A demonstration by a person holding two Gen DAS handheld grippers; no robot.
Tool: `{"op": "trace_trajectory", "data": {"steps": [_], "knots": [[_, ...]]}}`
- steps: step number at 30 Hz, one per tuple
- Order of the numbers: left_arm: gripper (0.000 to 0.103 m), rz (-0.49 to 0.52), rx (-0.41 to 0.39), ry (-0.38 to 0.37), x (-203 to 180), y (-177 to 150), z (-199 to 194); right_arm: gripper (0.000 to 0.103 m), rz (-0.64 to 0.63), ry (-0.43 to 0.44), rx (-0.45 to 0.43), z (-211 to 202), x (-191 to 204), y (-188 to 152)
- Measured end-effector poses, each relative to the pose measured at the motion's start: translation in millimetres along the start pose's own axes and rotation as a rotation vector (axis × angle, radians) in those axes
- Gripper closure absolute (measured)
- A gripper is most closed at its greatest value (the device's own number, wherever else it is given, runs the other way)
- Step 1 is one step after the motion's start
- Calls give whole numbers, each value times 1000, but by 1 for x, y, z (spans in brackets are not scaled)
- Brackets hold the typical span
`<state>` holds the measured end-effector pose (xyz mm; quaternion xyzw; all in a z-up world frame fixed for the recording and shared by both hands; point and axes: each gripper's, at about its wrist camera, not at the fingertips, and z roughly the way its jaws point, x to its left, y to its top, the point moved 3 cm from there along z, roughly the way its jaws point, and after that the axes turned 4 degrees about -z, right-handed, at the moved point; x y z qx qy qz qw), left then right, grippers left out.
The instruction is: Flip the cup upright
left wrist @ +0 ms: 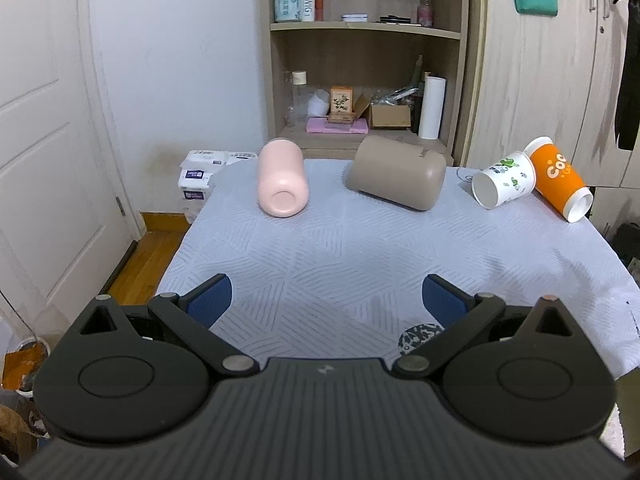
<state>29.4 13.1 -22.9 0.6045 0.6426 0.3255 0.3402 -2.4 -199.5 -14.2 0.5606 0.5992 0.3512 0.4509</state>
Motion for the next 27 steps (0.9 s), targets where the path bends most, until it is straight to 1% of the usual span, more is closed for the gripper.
{"op": "trace_trajectory", "data": {"steps": [11, 27], "knots": [[0, -1, -5, 6, 7, 1, -5, 5, 1, 20, 6, -4, 3, 1], [0, 11, -6, 17, 8, 0, -9, 5, -15, 2, 22, -3, 4, 1]]}}
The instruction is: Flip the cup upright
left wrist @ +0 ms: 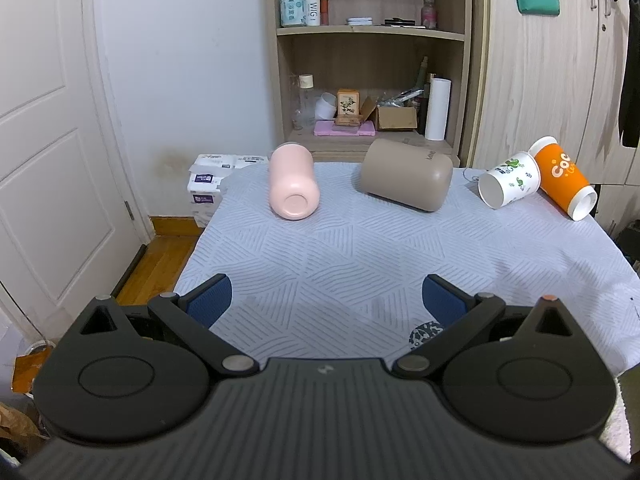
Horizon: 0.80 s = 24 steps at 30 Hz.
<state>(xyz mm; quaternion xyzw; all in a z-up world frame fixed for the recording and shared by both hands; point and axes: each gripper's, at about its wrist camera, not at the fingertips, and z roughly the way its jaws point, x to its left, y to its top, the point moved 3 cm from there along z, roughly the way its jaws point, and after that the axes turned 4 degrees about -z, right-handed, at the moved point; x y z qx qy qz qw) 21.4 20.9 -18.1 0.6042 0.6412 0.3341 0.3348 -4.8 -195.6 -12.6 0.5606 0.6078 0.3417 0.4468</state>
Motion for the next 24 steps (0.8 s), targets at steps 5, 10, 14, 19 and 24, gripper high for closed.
{"op": "trace_trajectory", "data": {"steps": [5, 10, 14, 19, 24], "knots": [[0, 6, 5, 1, 0, -1, 0, 5, 0, -2, 1, 0, 0, 0], [0, 12, 10, 2, -1, 0, 1, 5, -4, -1, 5, 1, -1, 1], [0, 11, 9, 3, -1, 0, 1, 5, -7, 0, 5, 1, -1, 0], [0, 11, 11, 3, -1, 0, 1, 5, -11, 0, 8, 1, 0, -1], [0, 14, 16, 3, -1, 1, 2, 5, -18, 0, 15, 3, 1, -1]]}}
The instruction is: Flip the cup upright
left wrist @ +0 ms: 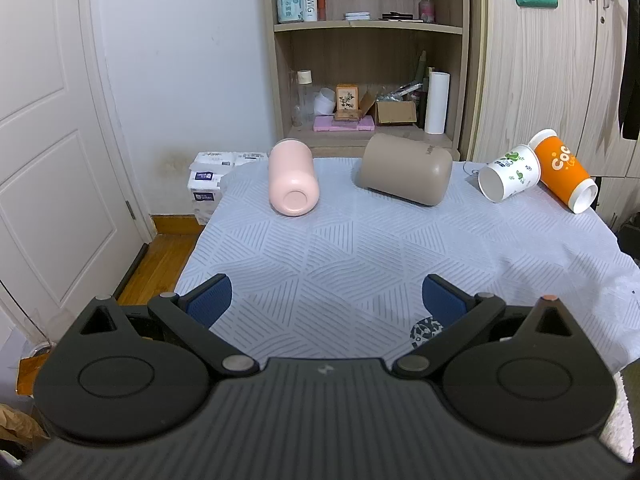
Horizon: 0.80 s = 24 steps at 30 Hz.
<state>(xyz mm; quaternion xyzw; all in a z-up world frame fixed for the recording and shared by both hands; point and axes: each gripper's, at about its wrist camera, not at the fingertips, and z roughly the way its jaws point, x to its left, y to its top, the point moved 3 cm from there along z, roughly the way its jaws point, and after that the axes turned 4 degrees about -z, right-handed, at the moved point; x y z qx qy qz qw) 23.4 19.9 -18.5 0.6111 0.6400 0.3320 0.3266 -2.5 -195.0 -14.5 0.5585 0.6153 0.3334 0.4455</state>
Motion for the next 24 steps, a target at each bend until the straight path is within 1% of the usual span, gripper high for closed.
{"op": "trace_trajectory", "data": {"steps": [5, 8, 13, 16, 18, 21, 24], "knots": [[0, -6, 4, -10, 2, 1, 0, 5, 3, 23, -10, 2, 3, 1], [0, -16, 8, -30, 6, 5, 2, 5, 7, 76, -22, 5, 6, 4], [0, -60, 21, -106, 22, 26, 11, 5, 55, 229, -82, 16, 16, 16], [0, -52, 31, -118, 33, 45, 23, 5, 72, 347, -99, 34, 28, 26], [0, -68, 56, -135, 46, 61, 37, 5, 57, 399, -81, 48, 39, 34], [0, -132, 89, -172, 68, 82, 64, 5, 19, 455, -28, 72, 60, 44], [2, -175, 124, -227, 84, 96, 99, 5, -17, 508, 22, 96, 81, 52]]}}
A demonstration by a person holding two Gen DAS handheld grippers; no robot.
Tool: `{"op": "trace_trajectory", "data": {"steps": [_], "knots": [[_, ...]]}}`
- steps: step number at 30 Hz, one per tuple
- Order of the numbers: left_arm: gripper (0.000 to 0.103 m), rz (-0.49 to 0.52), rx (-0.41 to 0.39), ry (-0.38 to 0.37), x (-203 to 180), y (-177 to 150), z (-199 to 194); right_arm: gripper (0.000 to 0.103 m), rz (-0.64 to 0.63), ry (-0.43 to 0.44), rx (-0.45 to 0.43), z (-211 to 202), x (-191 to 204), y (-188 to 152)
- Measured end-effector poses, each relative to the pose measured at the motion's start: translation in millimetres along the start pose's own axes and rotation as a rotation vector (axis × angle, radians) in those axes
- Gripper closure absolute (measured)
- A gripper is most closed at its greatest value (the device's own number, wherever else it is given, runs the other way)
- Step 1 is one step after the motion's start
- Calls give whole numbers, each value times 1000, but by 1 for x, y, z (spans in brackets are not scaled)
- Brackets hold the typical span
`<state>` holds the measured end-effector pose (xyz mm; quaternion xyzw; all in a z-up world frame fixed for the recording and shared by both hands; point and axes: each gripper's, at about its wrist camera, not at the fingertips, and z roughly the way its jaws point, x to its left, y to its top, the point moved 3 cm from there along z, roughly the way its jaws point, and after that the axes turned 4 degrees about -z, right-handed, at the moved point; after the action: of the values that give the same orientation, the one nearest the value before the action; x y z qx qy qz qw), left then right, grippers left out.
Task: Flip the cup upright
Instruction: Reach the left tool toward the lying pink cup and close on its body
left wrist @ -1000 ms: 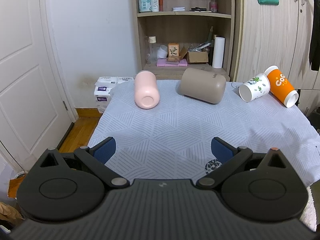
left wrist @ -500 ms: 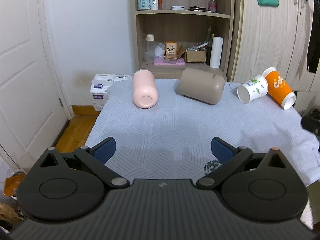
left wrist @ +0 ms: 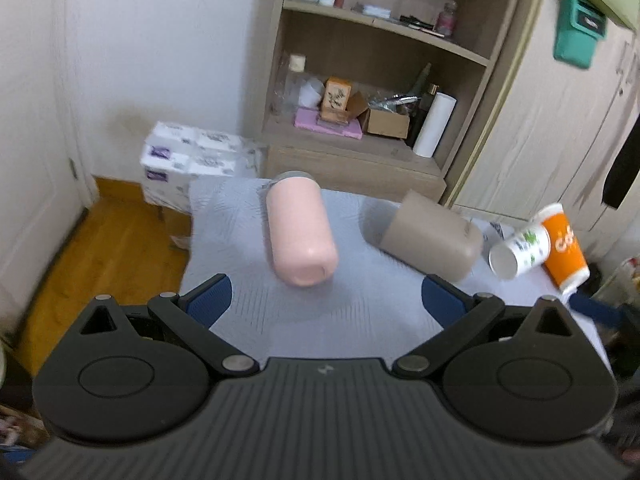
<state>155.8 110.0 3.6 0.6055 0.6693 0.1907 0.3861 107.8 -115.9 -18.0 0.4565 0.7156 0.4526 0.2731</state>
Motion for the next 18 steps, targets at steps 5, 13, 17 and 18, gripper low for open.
{"op": "trace_trajectory", "data": {"steps": [5, 13, 17, 18], "knots": [[4, -32, 84, -54, 19, 18, 55, 5, -59, 41, 76, 42, 10, 10], [6, -107, 127, -50, 45, 19, 112, 5, -33, 72, 144, 67, 3, 6], [6, -164, 143, -89, 53, 22, 119, 5, -34, 72, 163, 74, 3, 6], [6, -163, 136, -89, 54, 24, 119, 5, -34, 77, 165, 74, 4, 6]]}}
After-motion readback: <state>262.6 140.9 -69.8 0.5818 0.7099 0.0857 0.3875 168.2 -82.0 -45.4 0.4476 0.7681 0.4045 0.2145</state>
